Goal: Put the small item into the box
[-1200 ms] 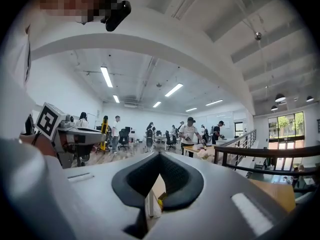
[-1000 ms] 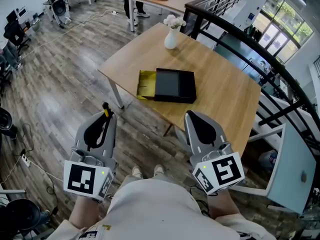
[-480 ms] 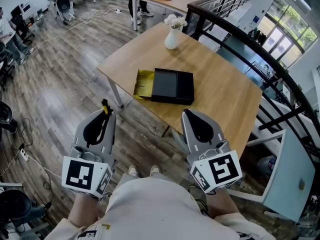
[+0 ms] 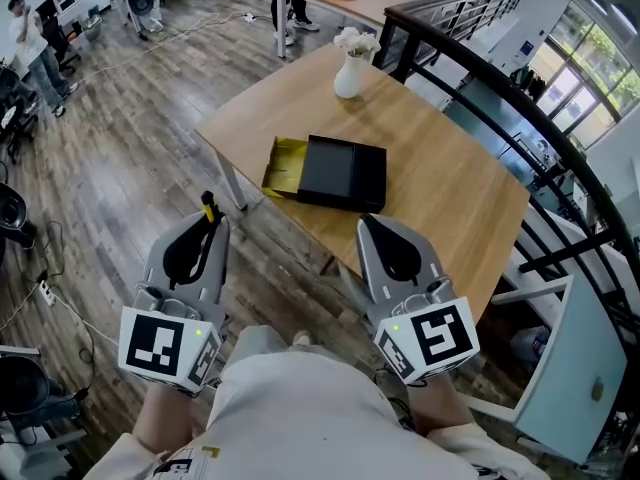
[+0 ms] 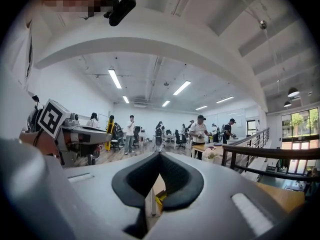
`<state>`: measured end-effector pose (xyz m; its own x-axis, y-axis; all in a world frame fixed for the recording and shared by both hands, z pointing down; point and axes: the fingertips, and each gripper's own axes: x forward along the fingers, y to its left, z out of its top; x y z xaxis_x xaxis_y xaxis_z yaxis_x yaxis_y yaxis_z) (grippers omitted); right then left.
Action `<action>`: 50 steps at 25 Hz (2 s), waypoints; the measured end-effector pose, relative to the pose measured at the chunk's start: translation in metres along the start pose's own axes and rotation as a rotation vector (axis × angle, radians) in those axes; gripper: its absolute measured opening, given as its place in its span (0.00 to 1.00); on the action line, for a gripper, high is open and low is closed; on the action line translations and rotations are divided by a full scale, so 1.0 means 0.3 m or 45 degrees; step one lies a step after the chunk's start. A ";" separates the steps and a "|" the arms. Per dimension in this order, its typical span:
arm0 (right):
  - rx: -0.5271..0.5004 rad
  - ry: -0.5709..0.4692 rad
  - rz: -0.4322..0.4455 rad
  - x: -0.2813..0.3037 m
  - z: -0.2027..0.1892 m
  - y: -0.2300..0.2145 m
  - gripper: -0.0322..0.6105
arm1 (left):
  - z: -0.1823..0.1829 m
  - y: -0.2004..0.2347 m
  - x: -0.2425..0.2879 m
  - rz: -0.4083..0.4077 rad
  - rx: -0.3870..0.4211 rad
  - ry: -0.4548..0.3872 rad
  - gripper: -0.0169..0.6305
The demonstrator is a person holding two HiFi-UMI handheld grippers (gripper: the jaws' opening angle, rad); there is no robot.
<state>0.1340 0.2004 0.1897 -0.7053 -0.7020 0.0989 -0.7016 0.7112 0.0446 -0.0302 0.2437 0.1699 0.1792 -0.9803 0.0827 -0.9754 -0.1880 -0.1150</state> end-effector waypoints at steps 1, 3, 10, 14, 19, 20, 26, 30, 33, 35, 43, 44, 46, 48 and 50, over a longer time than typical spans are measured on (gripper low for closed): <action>0.001 -0.002 0.005 -0.001 0.000 -0.006 0.05 | 0.002 -0.004 0.003 0.006 0.004 0.002 0.06; 0.003 -0.009 0.013 -0.001 0.003 -0.017 0.05 | 0.004 -0.011 0.008 0.014 0.012 0.007 0.06; 0.003 -0.017 0.030 0.011 -0.003 -0.043 0.05 | -0.001 -0.019 0.029 0.027 0.024 0.018 0.06; 0.002 -0.013 0.022 0.032 -0.015 -0.058 0.05 | -0.010 -0.019 0.054 0.017 0.025 0.015 0.06; -0.003 -0.012 0.011 0.066 -0.026 -0.060 0.05 | -0.019 -0.002 0.083 0.002 0.025 -0.003 0.06; -0.005 -0.010 0.008 0.075 -0.029 -0.062 0.05 | -0.021 0.003 0.091 0.000 0.024 -0.006 0.06; -0.004 0.017 0.001 0.175 -0.041 -0.076 0.05 | -0.047 0.062 0.165 -0.021 0.001 0.010 0.06; 0.004 0.041 -0.005 0.267 -0.054 -0.103 0.05 | -0.069 0.114 0.251 -0.035 -0.012 0.020 0.06; -0.008 0.043 -0.023 0.346 -0.057 -0.135 0.05 | -0.086 0.159 0.330 -0.048 -0.019 0.020 0.06; -0.019 0.042 -0.040 0.401 -0.056 -0.161 0.05 | -0.097 0.191 0.386 -0.058 -0.021 0.021 0.06; 0.000 0.062 -0.078 0.642 -0.039 -0.248 0.05 | -0.099 0.329 0.618 -0.108 -0.007 0.026 0.06; 0.002 0.065 -0.083 0.675 -0.037 -0.257 0.05 | -0.101 0.347 0.646 -0.117 0.000 0.026 0.06; 0.003 0.077 -0.093 0.732 -0.030 -0.269 0.05 | -0.104 0.381 0.697 -0.138 0.002 0.030 0.06; -0.001 0.080 -0.106 0.792 -0.013 -0.280 0.05 | -0.097 0.418 0.747 -0.163 -0.005 0.025 0.06; -0.003 0.076 -0.120 0.856 0.005 -0.290 0.05 | -0.085 0.459 0.796 -0.187 -0.004 0.016 0.06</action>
<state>0.0138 -0.0418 0.2097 -0.6288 -0.7623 0.1535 -0.7642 0.6423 0.0590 -0.1249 -0.0148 0.1990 0.3184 -0.9415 0.1106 -0.9393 -0.3291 -0.0973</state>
